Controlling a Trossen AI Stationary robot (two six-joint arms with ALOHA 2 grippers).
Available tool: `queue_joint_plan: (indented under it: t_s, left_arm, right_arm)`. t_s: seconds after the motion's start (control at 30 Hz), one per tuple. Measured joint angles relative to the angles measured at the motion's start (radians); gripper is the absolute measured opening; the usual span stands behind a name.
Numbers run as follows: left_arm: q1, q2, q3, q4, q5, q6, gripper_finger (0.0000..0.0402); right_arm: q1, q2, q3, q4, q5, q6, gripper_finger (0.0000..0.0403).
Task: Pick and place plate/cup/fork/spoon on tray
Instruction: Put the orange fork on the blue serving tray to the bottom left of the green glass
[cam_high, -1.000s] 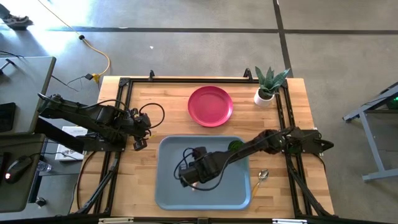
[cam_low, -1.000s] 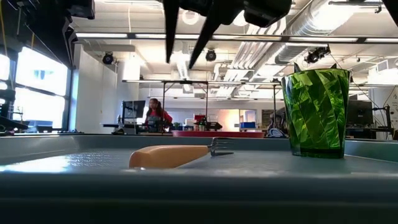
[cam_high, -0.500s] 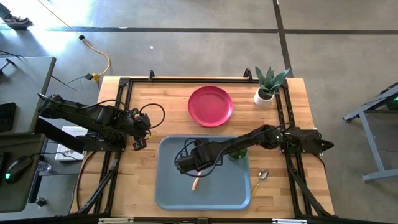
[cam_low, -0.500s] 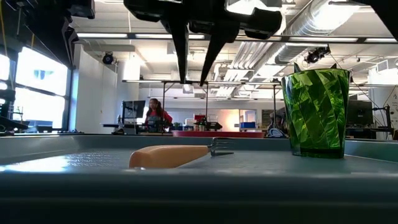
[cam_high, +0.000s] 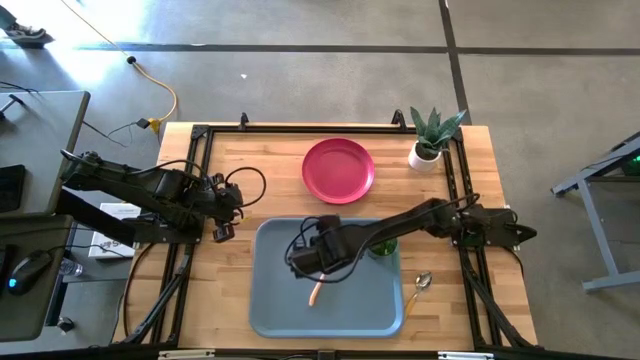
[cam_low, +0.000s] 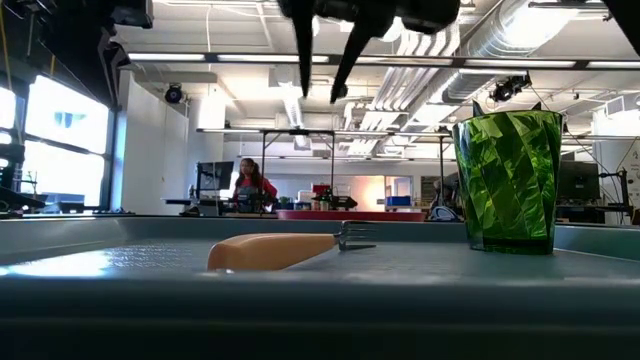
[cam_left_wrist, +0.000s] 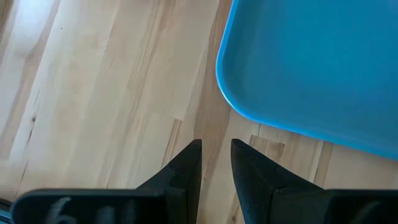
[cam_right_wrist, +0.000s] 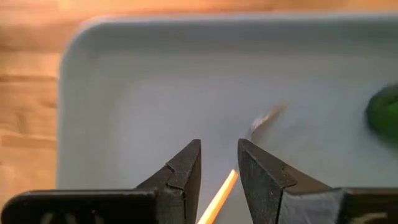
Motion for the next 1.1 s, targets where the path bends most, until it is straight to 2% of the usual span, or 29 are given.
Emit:
queue_joint_plan:
  t_s: [0.13,0.27,0.43,0.57,0.7,0.87,1.1]
  left_arm:
    - [0.0,0.0,0.0,0.028,0.0,-0.032,0.0085]
    - [0.003,0.0,0.0,0.135,0.003,-0.108,0.0106]
    - [0.021,0.0,0.0,0.378,0.051,-0.166,0.0127]
    - [0.026,0.009,0.0,0.592,0.08,-0.217,0.013]
    - [0.026,0.035,0.0,0.739,0.093,-0.257,0.0131]
    - [0.026,0.1,0.006,0.846,0.094,-0.277,0.0131]
    - [0.026,0.24,0.134,0.825,0.094,-0.267,0.0131]
  right_arm:
    - [-0.009,-0.036,0.0,-0.066,0.028,-0.057,0.0094]
    - [-0.022,-0.083,0.0,-0.113,0.06,-0.148,0.0094]
    - [-0.04,-0.152,-0.001,-0.111,0.166,-0.317,0.0094]
    - [-0.048,-0.227,0.0,-0.111,0.282,-0.435,0.0094]
    - [-0.05,-0.304,0.0,-0.111,0.405,-0.553,0.0094]
    - [-0.058,-0.385,0.0,-0.111,0.44,-0.687,0.0094]
    - [-0.075,-0.44,0.0,-0.11,0.465,-0.82,0.0094]
